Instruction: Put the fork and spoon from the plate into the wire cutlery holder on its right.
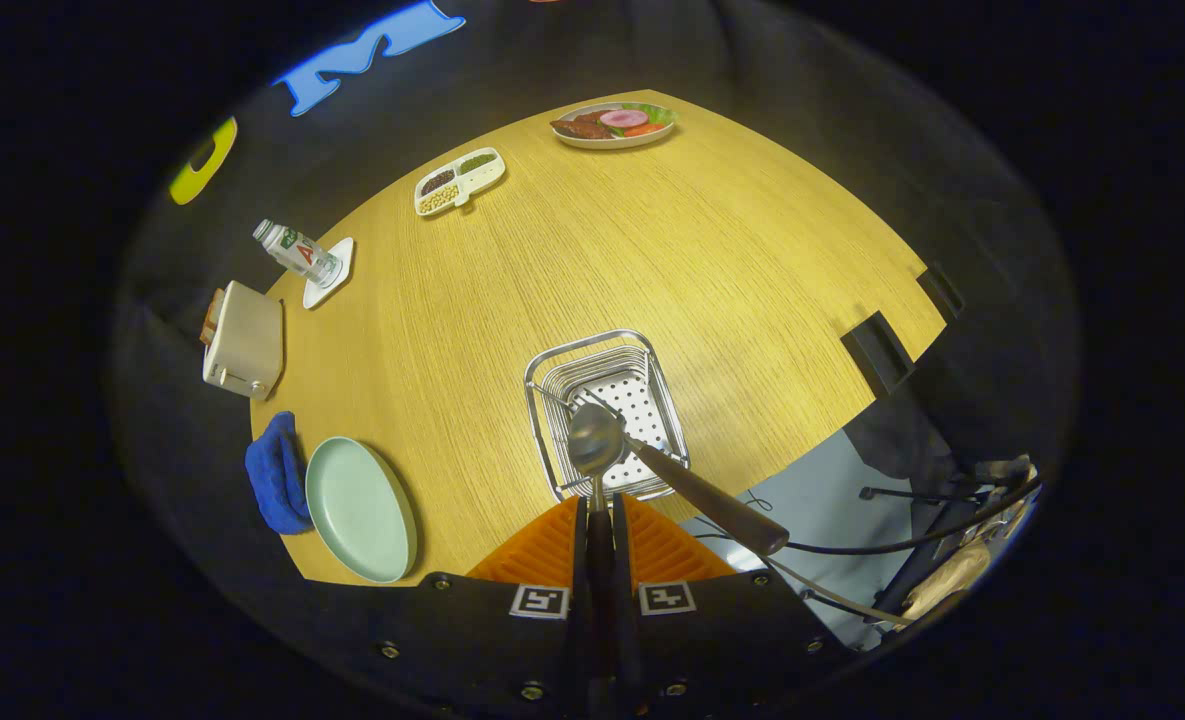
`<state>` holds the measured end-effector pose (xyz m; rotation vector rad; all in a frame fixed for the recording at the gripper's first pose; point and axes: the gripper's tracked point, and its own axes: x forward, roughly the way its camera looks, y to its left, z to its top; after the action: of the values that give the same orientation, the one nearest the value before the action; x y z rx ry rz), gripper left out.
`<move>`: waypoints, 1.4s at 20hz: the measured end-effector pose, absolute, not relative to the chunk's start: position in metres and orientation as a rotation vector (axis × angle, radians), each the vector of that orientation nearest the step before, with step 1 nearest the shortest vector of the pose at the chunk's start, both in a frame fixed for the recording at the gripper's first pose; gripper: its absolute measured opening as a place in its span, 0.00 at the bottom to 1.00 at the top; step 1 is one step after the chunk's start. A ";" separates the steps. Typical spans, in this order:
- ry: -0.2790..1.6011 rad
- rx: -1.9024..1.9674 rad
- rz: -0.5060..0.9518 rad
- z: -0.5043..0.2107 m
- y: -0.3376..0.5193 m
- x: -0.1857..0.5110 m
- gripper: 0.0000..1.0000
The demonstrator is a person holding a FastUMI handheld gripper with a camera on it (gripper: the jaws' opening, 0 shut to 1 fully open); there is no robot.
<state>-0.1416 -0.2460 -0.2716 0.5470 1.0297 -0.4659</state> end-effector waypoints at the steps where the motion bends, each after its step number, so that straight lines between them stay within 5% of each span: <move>1: 1.027 0.544 -0.470 -0.272 -0.247 -0.140 0.11; 4: 1.020 0.542 -0.475 -0.271 -0.248 -0.138 0.21; 19: 1.008 0.539 -0.496 -0.271 -0.248 -0.133 0.21; 28: 0.836 0.412 -0.519 -0.234 -0.261 -0.110 0.21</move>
<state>-0.1104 -0.2611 -0.2343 0.4120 0.8361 -0.5193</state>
